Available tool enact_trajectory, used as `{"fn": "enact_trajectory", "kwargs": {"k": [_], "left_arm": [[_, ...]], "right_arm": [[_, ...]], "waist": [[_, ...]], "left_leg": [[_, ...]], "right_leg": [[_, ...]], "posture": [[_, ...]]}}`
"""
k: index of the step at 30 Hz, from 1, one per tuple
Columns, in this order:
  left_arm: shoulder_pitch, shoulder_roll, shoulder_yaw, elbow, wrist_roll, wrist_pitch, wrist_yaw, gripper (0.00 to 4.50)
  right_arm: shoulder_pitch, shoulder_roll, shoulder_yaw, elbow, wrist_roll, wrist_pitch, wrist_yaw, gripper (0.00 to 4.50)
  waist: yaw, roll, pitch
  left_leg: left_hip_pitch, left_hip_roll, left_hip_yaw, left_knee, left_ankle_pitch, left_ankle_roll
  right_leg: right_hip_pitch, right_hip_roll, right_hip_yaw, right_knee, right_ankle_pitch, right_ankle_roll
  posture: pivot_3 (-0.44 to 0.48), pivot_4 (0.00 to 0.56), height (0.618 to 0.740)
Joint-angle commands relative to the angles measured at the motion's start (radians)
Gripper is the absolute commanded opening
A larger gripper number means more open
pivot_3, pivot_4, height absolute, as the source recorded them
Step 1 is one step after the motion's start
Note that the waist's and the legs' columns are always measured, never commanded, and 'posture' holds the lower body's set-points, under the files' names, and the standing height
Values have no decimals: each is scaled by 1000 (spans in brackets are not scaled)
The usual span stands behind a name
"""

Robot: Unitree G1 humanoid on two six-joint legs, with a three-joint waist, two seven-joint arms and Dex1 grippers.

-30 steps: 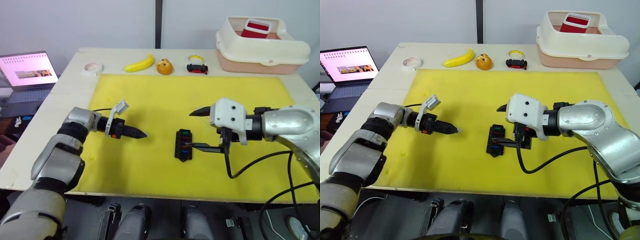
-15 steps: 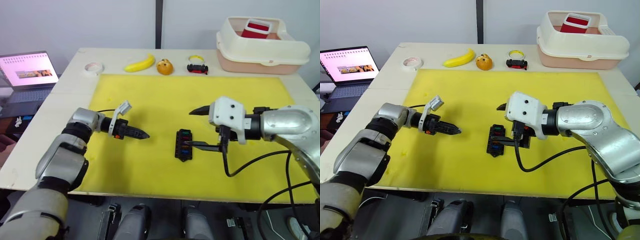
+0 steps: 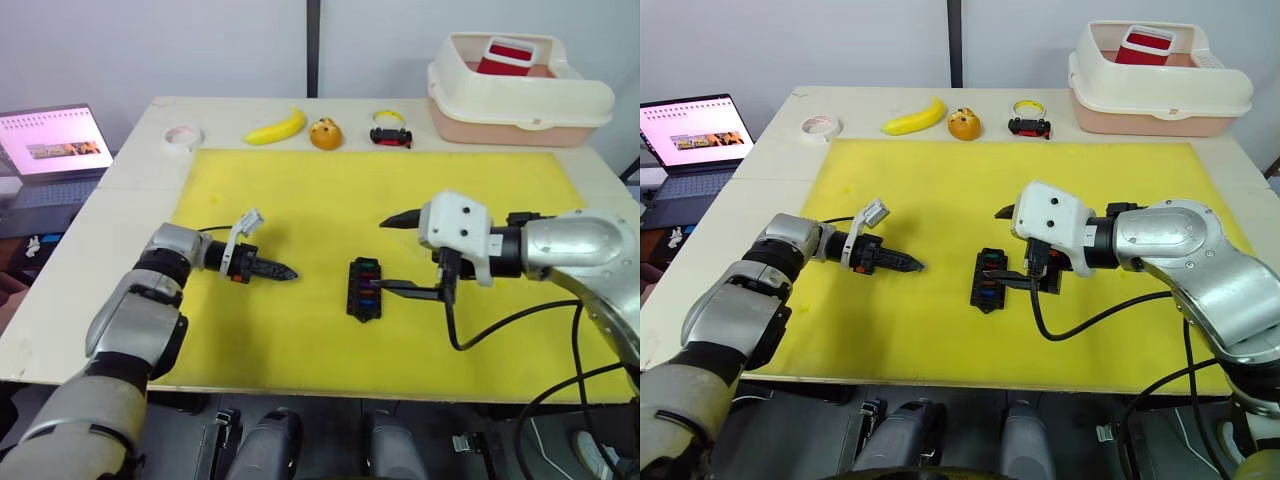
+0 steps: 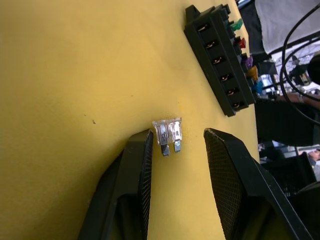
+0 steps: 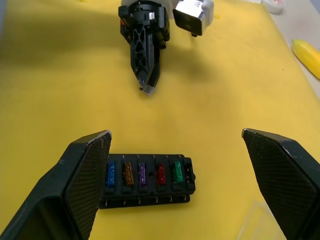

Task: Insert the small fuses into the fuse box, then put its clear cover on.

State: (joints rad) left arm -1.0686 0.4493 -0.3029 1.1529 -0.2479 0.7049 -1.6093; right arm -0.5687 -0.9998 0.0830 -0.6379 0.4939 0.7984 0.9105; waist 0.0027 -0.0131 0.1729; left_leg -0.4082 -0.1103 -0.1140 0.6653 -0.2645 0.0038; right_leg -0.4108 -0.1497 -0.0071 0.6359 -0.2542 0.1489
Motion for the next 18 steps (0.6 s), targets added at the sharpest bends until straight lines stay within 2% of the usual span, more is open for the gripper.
{"fn": "enact_trajectory", "kwargs": {"k": [1, 4, 6, 9, 18], "left_arm": [[0, 14, 26, 35, 50, -18, 16, 1759], [5, 12, 39, 38, 63, -23, 12, 1759], [9, 9, 49, 38, 71, -25, 13, 1186], [14, 5, 62, 37, 86, -26, 8, 77], [45, 24, 103, -55, 64, -39, -5, 77]], "right_arm": [[-21, 7, -3, 0, -13, -24, 6, 4500], [-25, 7, 2, 3, -16, -29, 8, 4500], [-26, 7, 3, 5, -17, -31, 10, 4500], [-27, 6, 3, 5, -18, -32, 14, 4500], [-20, 5, -2, -11, -15, -14, 14, 4500]], "waist": [[-2, 0, 0], [-4, 0, 0], [-8, 0, 0], [-13, 0, 0], [-13, 0, 0]], "left_leg": [[0, 0, 0, 0, 0, 0], [0, 0, 0, 0, 0, 0], [0, 0, 0, 0, 0, -1], [0, 0, 0, 0, 0, -1], [0, 0, -1, 0, 1, -1]], "right_leg": [[0, 0, 0, 0, 0, 0], [0, 0, 0, 2, 0, 0], [-1, 0, 0, 2, 0, 0], [-1, 0, 0, 2, 0, 0], [-1, 0, 0, 4, 0, 0]], "posture": [[0, 150, 740], [0, 150, 740], [0, 150, 740], [0, 150, 740], [0, 150, 740]]}}
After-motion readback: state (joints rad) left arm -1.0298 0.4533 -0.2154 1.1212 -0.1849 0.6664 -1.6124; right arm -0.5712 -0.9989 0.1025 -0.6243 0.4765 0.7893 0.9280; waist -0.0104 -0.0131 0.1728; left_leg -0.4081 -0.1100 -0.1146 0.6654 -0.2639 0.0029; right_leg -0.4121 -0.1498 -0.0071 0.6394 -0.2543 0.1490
